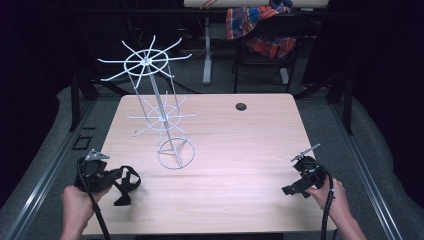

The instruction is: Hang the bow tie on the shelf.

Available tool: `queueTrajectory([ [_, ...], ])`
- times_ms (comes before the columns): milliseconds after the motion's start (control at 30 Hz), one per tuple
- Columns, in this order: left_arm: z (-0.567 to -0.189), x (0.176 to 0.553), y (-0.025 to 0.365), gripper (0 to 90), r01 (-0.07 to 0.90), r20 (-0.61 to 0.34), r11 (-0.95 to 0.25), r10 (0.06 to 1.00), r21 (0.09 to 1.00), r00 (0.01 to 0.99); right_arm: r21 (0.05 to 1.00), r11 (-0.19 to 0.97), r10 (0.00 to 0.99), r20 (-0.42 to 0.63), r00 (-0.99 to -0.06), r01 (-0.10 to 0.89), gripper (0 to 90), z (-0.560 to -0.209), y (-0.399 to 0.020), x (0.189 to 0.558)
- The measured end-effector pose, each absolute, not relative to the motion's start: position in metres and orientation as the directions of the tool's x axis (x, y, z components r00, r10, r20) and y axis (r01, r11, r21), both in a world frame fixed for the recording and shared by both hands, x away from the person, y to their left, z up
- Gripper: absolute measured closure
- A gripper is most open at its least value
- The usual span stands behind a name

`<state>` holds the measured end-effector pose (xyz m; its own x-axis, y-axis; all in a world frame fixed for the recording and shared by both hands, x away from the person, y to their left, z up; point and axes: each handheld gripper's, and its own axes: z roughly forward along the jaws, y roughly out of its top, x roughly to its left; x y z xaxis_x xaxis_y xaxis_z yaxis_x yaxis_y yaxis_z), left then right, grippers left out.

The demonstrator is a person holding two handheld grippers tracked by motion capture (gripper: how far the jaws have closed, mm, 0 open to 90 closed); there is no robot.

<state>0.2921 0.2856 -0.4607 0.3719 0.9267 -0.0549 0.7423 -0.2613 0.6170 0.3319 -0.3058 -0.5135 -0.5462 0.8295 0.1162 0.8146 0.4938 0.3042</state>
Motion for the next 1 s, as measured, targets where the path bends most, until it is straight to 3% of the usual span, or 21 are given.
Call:
queueTrajectory([
  [1000, -0.429, 0.306, 0.285, 87.3, 0.723, -0.049, -0.249, 0.93, 0.644, 0.364, 0.306, 0.484, 0.829, 0.14, -0.541, 0.82, 2.1, -0.514, -0.308, 0.333],
])
